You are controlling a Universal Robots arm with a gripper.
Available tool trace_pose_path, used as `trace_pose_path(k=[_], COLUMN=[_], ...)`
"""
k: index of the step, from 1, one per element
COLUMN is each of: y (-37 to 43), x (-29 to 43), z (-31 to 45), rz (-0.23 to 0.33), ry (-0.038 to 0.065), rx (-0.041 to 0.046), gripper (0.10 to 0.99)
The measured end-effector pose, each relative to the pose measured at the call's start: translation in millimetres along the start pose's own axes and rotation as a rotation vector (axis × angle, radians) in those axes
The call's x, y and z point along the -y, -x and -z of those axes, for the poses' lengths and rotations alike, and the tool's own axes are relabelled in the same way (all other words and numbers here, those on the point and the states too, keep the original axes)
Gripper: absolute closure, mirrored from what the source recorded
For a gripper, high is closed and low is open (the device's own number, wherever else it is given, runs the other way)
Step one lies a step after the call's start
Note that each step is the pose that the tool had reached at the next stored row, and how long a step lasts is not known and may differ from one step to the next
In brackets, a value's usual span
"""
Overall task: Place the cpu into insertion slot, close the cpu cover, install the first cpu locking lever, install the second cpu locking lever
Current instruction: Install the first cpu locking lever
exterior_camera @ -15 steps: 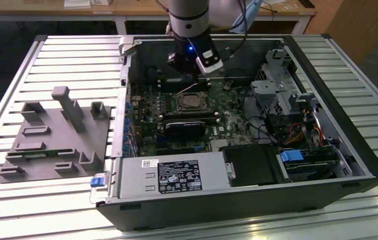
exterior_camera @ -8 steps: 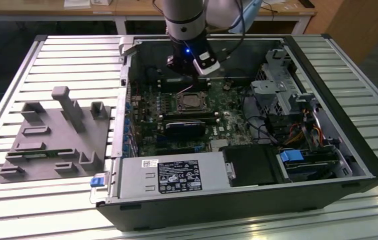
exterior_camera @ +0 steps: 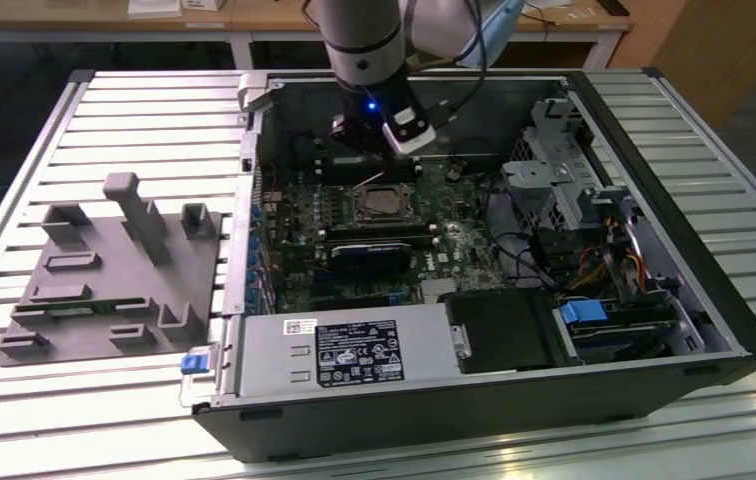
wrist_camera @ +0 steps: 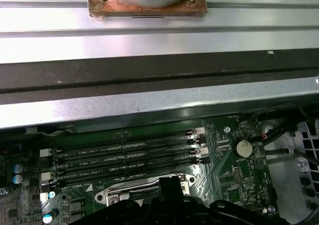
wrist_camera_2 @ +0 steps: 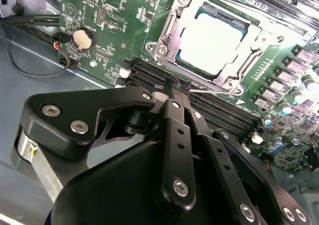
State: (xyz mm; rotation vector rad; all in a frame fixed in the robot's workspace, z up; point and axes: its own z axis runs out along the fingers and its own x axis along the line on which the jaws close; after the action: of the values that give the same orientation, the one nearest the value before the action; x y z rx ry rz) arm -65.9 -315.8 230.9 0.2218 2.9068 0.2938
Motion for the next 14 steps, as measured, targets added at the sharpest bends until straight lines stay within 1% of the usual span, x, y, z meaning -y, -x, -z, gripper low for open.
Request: trace_pose_path(k=[7,14], y=[-1.9,-2.9], x=[-0.3,-2.6], z=[-3.1,-5.7], rz=[0.0,0.001], ry=[0.001,0.001], rx=[0.0026,0.0027], gripper=[0.984,0.984])
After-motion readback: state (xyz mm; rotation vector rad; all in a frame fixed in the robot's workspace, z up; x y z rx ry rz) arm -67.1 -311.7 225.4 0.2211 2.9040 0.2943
